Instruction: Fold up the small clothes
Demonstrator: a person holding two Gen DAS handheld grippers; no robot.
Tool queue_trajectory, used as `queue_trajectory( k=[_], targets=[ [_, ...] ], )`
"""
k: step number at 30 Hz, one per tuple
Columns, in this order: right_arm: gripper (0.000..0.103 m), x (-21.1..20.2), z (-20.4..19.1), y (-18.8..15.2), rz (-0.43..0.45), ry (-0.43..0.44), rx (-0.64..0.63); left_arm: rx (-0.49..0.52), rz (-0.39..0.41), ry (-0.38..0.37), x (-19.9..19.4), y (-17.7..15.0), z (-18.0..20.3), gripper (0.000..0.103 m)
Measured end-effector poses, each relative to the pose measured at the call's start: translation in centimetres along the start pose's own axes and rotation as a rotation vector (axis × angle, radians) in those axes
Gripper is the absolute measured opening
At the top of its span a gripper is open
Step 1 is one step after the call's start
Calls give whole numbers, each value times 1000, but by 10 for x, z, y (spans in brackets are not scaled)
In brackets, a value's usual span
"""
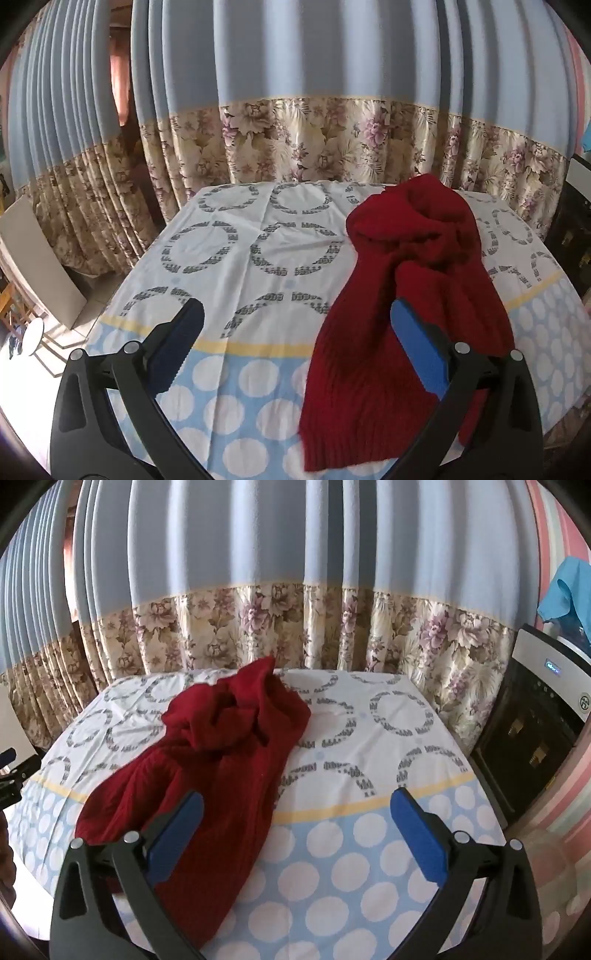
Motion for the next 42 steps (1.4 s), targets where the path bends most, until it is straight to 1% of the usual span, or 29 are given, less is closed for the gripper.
queue_trajectory(
  k=[2, 4, 6, 8, 10, 11, 14, 17, 20, 23, 26, 30, 31, 32, 34, 37, 38, 39, 40, 42],
  targets=[
    [101, 1, 1, 2, 20, 26, 0, -12, 1, -9, 7, 6, -2, 100],
    [101, 4, 4, 4, 39, 23, 0, -9, 5, -7, 14, 12, -4, 100],
    [101, 9, 8, 8, 42, 17, 11, 10, 13, -2, 20, 19, -5, 100],
    [101, 16, 11, 13, 34, 18, 24, 31, 17, 23, 26, 26, -6, 100],
    [101, 26, 12, 21, 26, 20, 35, 40, 28, 26, 32, 33, -6, 100],
    [101, 30, 13, 25, 25, 19, 40, 37, 18, 24, 40, 31, -4, 100],
    [101, 45, 11, 36, 19, 18, 50, 13, 24, -12, 50, 41, -5, 100],
    [101, 57, 8, 45, 10, 19, 48, 9, 24, -19, 57, 49, -2, 100],
    [101, 68, 4, 51, 5, 17, 33, -9, 20, -43, 61, 51, 2, 100],
    [101, 72, 1, 52, 7, 11, 17, -1, 0, -55, 68, 52, 10, 100],
    [101, 77, -3, 51, 3, -13, -3, 9, -5, -59, 70, 51, 14, 100],
    [101, 82, -4, 50, -14, -12, -10, -8, -8, -78, 72, 52, 15, 100],
    [101, 83, -4, 50, -15, -8, -8, 0, 2, -70, 71, 52, 16, 100],
    [101, 83, -3, 50, -17, -2, -3, 35, 62, -39, 67, 56, 17, 100],
    [101, 83, -2, 49, -19, 1, 3, 30, 65, -41, 66, 58, 18, 100],
    [101, 82, -1, 50, -18, -3, 2, 36, 25, -34, 73, 55, 18, 100],
    [101, 82, -1, 50, -18, -4, 3, 46, -20, -28, 78, 52, 17, 100],
    [101, 82, -1, 50, -16, 0, 4, 43, -47, -27, 82, 50, 16, 100],
    [101, 82, -1, 50, -17, 0, 4, 34, -98, -33, 87, 45, 14, 100],
    [101, 83, -1, 50, -20, -1, 3, 27, -123, -31, 91, 43, 13, 100]
  ],
)
Point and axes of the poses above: each gripper's, at about its wrist camera, not at the fingertips, and x roughly the way its jaws point, z to its right, y to its top, the point moved 1 cm from there along x, roughly the way its jaws point, and after that the axes turned 4 degrees about -z, right-handed, at the moved point
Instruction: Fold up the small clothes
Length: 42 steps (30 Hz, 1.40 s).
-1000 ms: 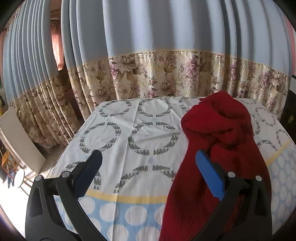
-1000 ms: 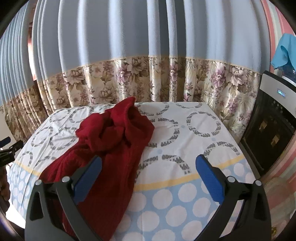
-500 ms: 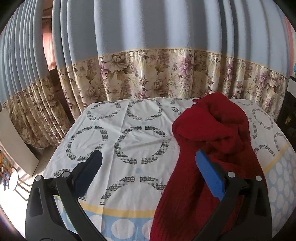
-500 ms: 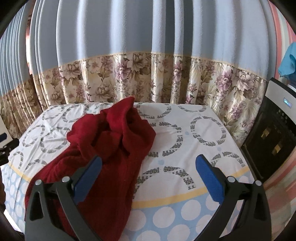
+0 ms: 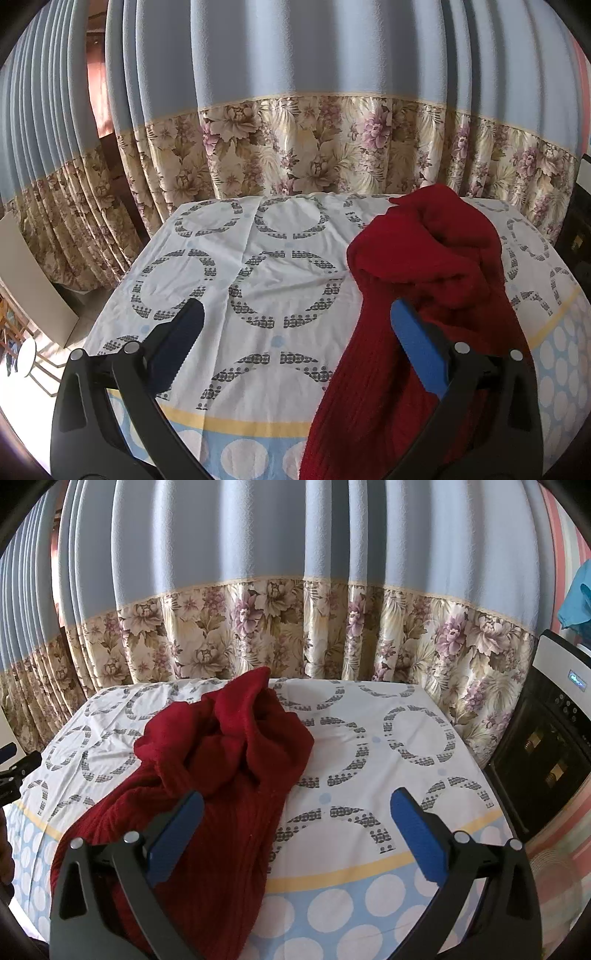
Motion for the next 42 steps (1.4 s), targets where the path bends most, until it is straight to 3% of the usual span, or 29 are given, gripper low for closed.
queue_trajectory(
  k=[21, 29, 42],
  targets=[
    [101, 0, -3, 1, -2, 6, 4, -24, 39, 0, -2, 16, -3, 100],
    [101, 4, -2, 2, -4, 3, 10, 6, 83, 7, 0, 19, 5, 100],
    [101, 13, -4, 10, 0, 0, -19, 29, 85, -15, 10, 23, 21, 100]
  ],
)
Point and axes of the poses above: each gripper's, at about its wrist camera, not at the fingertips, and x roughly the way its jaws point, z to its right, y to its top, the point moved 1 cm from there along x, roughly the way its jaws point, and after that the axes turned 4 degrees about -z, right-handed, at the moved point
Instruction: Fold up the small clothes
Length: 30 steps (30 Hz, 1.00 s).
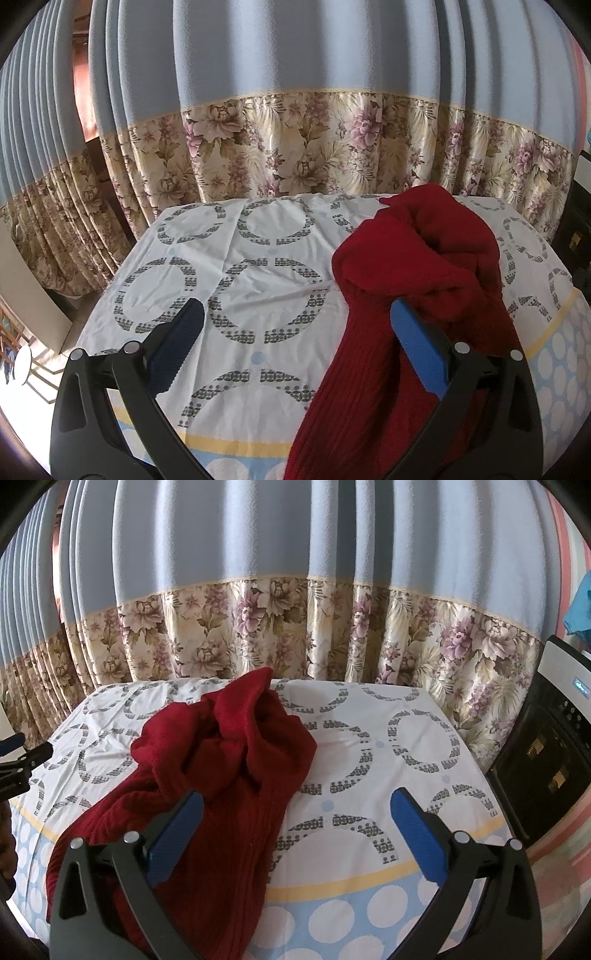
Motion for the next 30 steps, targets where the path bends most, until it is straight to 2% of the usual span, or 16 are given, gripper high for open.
queue_trajectory(
  k=[5, 9, 14, 16, 22, 25, 30],
  targets=[
    [101, 11, -3, 12, 8, 2, -24, 17, -17, -56, 18, 9, 12, 100],
    [101, 27, -6, 24, 10, 6, -37, 124, -38, -62, 43, 12, 39, 100],
    [101, 39, -6, 33, 17, 4, -27, 156, -65, -144, 65, 19, 59, 100],
    [101, 43, -3, 35, 15, 2, -16, 172, -63, -143, 71, 22, 68, 100],
    [101, 49, 10, 34, 14, -18, 6, 224, -58, -207, 66, 17, 96, 100],
    [101, 54, 19, 32, 8, -27, 27, 215, -57, -240, 61, 16, 112, 100],
    [101, 62, 32, 25, -7, -36, 51, 205, -75, -247, 67, 15, 144, 100]
  ],
)
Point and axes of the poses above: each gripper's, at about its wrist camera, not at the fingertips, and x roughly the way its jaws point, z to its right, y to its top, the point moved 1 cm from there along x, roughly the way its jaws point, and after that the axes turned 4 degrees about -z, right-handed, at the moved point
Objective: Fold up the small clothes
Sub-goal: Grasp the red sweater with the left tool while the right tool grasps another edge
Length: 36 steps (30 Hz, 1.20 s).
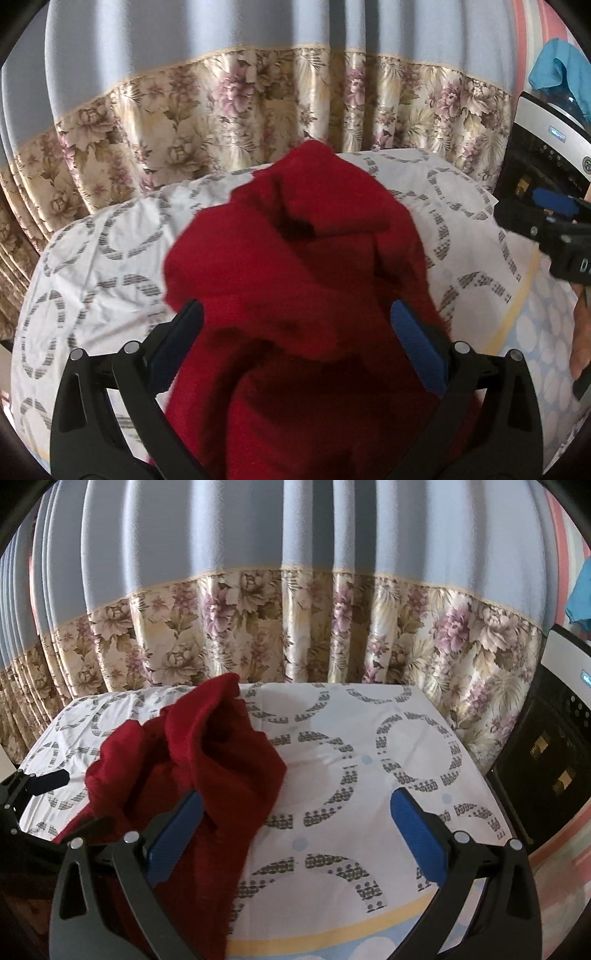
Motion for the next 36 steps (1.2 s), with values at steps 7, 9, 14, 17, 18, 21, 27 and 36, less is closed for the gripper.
queue_trajectory(
  k=[7, 9, 14, 17, 18, 21, 27, 36],
  targets=[
    [101, -2, 11, -2, 13, -2, 18, 42, -95, 23, 37, 0, 10, 55],
    [101, -2, 12, -2, 13, -2, 19, 16, -99, 31, 38, 2, -2, 24],
    [101, 3, 7, 1, 12, 23, 12, -36, -22, 138, 25, 16, -49, 16],
    [101, 15, -1, 9, 12, 84, 7, -93, 11, 204, 16, 25, -87, 16],
    [101, 20, -5, 14, 17, 116, 19, -124, 16, 228, 14, 28, -104, 16],
    [101, 37, -22, 30, 43, 180, 22, -204, 33, 277, 8, 32, -146, 16],
    [99, 90, -75, 46, -15, 241, -55, -326, 43, 317, 4, 29, -208, 15],
    [7, 132, -80, 50, -91, 193, -89, -472, 26, 326, 17, 18, -276, 14]
  ],
)
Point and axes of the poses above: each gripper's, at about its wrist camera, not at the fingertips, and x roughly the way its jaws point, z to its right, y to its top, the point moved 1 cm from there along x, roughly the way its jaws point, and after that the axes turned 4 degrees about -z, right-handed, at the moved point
